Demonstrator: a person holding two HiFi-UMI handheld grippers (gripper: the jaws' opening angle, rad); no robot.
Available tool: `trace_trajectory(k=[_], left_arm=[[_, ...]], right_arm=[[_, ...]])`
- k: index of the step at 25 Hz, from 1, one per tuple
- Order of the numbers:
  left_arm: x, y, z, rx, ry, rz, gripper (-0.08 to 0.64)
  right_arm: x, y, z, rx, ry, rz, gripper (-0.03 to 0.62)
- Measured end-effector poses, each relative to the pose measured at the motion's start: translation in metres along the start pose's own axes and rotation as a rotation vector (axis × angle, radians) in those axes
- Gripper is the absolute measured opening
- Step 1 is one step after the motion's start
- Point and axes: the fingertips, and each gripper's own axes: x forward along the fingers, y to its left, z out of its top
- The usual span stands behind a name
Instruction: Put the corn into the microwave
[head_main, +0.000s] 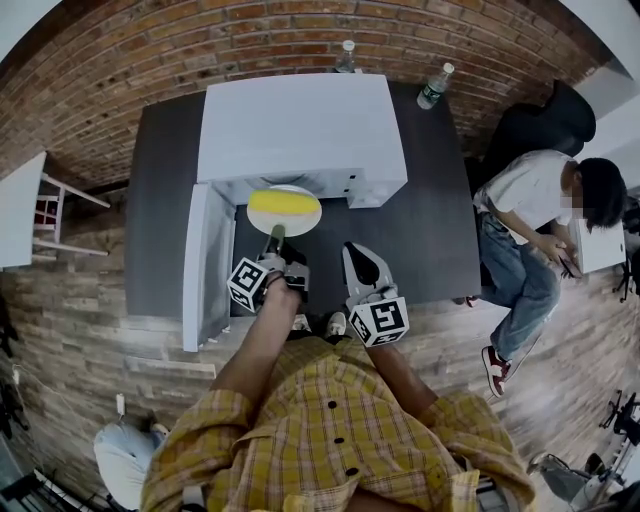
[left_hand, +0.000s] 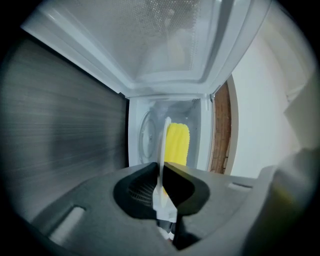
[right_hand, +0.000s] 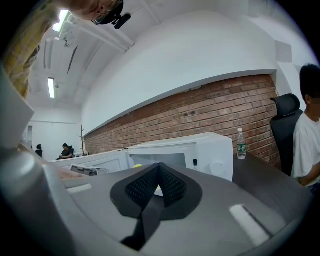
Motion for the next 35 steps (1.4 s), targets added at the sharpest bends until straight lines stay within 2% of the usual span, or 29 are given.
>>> trace_trajectory(k=[19, 35], left_arm=[[0.053, 0.021, 0.021, -0.018, -0.045, 0.049, 0.026], [0.082, 0.04, 0.027, -0.021, -0.074, 0.121, 0.031]], right_arm=[[0.021, 0.001, -0.005, -0.01, 0.034, 0.05, -0.005], [0.028, -0.003, -0.004, -0.019, 0.044, 0.047, -0.003]])
